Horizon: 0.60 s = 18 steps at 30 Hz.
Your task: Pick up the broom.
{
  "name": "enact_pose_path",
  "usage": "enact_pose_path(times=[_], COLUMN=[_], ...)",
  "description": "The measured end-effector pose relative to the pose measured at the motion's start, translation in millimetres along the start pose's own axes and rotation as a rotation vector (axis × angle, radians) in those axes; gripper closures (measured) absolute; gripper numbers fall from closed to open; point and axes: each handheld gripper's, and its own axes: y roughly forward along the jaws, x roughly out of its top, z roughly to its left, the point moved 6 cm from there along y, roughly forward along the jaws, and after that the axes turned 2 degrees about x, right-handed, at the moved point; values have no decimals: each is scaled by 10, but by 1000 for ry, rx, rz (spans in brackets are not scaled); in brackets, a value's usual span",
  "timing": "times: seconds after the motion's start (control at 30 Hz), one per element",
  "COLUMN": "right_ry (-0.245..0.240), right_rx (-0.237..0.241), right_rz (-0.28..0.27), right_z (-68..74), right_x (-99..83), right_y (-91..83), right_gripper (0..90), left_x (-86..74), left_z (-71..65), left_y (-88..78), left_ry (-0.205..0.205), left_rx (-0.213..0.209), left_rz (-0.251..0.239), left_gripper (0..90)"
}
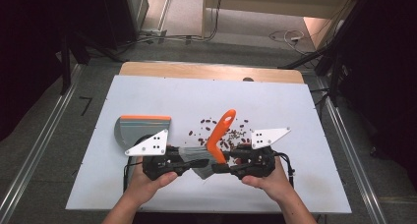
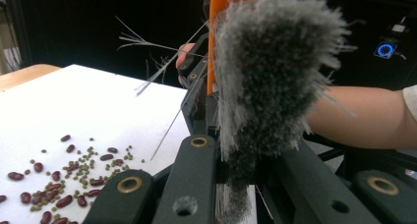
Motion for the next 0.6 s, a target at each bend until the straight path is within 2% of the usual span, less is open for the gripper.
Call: enact_pose_path(times=[0.17,0.23,0.37,0.4,0.43,0.5,0.53,0.6], right_ry=[0,-17,-29,-20,-20,-14,-17,-18], right_rx=[22,41,53,55,55,43,25,-9], right_rz=[3,11,26,20,20,15,16,15], right_z=[2,27,38,38,38,25,12,-9], right_x=[-15,-22,-32,-33,-33,-31,-29,-27], right_y=[-6,1,-2,-12,-12,-25,-42,-67], right_gripper=[639,674,681,682,682,683,683,683], left_x=[-6,-9,-21,-20,-18,-9,-7,-8], left_z=[6,14,10,10,13,21,27,56], left_y=[-4,-9,-4,-1,5,-5,-11,-38], left_ry=[-2,-8,-17,-18,-16,-17,-20,-18], left_rx=[-12,-17,-33,-28,-11,10,23,65], left_rz=[5,4,9,9,6,-12,-19,-28], left_gripper=[857,854,835,799,799,729,586,461])
